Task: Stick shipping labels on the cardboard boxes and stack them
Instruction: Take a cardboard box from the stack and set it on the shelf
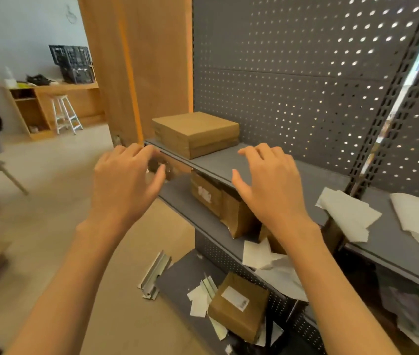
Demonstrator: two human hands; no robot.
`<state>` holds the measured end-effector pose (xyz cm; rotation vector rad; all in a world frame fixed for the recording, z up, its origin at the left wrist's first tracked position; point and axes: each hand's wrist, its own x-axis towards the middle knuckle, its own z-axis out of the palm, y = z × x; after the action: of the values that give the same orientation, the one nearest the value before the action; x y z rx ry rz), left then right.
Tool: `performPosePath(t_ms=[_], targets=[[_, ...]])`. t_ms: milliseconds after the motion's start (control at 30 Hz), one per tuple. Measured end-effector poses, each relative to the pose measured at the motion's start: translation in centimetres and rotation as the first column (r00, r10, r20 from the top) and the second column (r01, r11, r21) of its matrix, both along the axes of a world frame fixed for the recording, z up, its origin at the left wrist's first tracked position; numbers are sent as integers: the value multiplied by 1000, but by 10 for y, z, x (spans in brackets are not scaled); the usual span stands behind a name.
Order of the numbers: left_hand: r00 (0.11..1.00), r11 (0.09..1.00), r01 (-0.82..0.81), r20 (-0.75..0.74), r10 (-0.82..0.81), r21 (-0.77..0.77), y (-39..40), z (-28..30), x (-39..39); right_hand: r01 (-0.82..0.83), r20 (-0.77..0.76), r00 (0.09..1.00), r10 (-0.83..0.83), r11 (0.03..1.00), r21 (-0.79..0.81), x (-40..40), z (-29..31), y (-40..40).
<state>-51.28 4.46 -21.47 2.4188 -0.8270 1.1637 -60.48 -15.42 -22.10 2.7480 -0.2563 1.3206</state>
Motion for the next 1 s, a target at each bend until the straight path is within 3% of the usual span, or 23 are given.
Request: performPosePath(t_ms=[267,767,1000], targets=[[998,998,-60,13,60,17,7,-4,96,-85,18,996,85,996,23,114,-5,6],[999,999,-30,41,29,25,-22,11,289,-83,6,997,83,993,87,307,3,-12],[998,998,54,32,-55,36,-37,1,361,16,-35,999,-13,996,90,359,-5,-18]])
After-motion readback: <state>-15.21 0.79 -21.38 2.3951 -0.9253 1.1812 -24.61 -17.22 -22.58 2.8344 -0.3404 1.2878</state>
